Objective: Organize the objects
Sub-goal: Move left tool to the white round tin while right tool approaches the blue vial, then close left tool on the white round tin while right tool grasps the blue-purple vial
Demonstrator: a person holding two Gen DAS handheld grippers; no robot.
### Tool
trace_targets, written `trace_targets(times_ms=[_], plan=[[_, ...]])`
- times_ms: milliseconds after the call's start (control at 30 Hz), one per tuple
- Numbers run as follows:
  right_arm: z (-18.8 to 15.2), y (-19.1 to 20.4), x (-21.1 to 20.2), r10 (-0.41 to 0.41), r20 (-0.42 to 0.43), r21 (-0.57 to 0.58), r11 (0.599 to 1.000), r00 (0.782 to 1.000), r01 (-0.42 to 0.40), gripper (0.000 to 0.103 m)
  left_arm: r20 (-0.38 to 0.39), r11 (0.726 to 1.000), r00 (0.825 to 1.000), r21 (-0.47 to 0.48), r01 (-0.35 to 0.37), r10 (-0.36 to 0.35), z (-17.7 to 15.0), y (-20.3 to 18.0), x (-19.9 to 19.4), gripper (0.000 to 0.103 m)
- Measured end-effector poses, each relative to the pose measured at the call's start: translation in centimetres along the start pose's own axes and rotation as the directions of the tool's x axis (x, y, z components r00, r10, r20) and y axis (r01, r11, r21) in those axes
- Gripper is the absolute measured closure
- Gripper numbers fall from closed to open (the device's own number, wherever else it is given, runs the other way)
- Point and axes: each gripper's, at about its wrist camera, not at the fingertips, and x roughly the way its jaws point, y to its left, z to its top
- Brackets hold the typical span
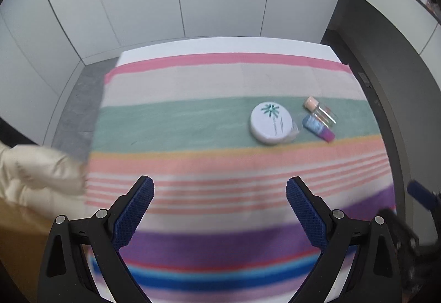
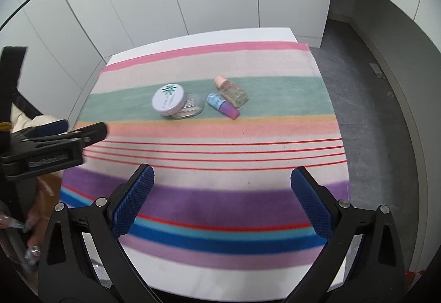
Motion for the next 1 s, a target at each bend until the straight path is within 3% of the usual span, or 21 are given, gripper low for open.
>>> trace_targets(times_ms=[300, 433, 467, 567, 600, 733, 867, 1000], plan=[[-0.4, -1.8, 4.0, -0.023, -0.074, 0.045, 0.999, 0.997, 0.026, 0.002, -0.036, 0.997, 0.996, -0.021, 0.077, -0.077, 3.4, -3.5, 8.2, 0.005], [-0.6, -2.3, 4.9, -0.024, -0.09, 0.051, 0.998, 0.996, 0.029, 0.002, -0.031, 0.999, 0.998, 0.01, 0.046, -0.046, 3.5, -4.4, 9.8, 0.009], [-0.5, -2.2, 5.1, -0.027, -0.091, 0.049, 0.998, 0.995, 0.031, 0.002, -0.013, 0.999, 0.999, 0.008, 0.049, -0.049, 3.5, -4.4, 9.9, 0.011], [-0.2, -2.1, 5.5, -0.022, -0.089, 0.055, 0.998, 0.996, 0.027, 0.002, 0.027, 0.997, 0.996, -0.005, 0.082, -0.082, 3.5, -4.1, 10.0, 0.033], [0.0, -2.0, 5.7, -0.017, -0.085, 0.065, 0.998, 0.996, 0.023, 0.002, 0.038, 0.997, 0.996, -0.004, 0.078, -0.077, 3.6, -4.1, 9.9, 0.046], [1.2, -2.1, 6.5, 0.004, -0.053, 0.16, 0.987, 0.999, 0.005, 0.002, 0.094, 1.0, 0.995, 0.018, 0.023, -0.024, 3.8, -4.4, 8.9, 0.066], [2.6, -1.9, 7.7, 0.01, -0.003, 0.288, 0.958, 1.0, -0.009, 0.002, 0.088, 1.0, 0.996, 0.012, -0.01, 0.009, 3.6, -3.3, 8.5, 0.065], [3.7, -1.6, 9.6, -0.042, 0.002, 0.363, 0.931, 0.999, 0.039, 0.002, 0.024, 0.996, 0.999, -0.091, 0.028, -0.025, 3.3, -0.2, 9.4, 0.038]])
